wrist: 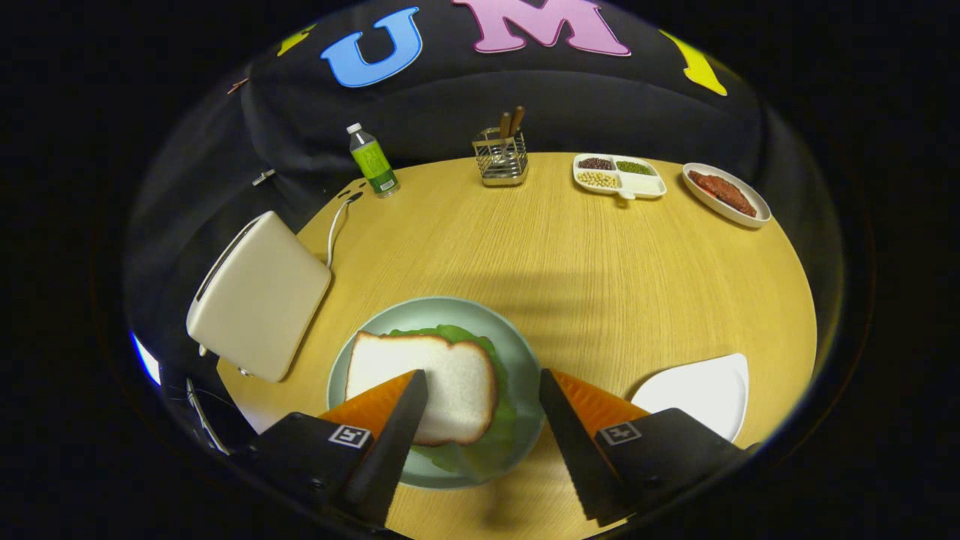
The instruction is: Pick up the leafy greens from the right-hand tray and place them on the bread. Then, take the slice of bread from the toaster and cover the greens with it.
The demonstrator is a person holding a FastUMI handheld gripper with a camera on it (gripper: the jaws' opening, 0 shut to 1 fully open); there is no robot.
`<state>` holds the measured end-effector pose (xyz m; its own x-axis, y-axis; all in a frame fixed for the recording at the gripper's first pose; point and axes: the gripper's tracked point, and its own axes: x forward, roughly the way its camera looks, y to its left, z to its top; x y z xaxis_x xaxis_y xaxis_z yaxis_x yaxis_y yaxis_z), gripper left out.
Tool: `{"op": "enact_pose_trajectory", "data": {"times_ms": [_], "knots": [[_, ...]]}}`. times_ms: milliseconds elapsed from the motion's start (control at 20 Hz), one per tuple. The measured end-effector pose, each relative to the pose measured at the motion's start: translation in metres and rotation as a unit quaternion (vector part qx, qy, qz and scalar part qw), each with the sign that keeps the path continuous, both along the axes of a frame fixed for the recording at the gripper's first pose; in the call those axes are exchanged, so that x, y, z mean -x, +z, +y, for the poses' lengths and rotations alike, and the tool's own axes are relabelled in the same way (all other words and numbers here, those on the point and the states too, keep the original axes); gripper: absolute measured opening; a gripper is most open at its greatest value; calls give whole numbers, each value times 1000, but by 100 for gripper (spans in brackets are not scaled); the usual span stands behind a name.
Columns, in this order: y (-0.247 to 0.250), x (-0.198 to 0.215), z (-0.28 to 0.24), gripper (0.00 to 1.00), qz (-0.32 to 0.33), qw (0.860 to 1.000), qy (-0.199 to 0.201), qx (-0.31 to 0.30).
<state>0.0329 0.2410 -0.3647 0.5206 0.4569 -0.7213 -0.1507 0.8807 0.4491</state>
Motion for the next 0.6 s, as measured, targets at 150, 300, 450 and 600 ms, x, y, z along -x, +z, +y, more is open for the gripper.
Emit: {"op": "enact_pose_trajectory", "data": {"times_ms": [150, 300, 450, 600], "knots": [[25, -7, -12, 99, -36, 999, -10, -7], [61, -10, -29, 99, -80, 997, -16, -15], [95, -5, -39, 99, -119, 993, -8, -17], [130, 5, -43, 99, -158, 987, 7, -25]]}}
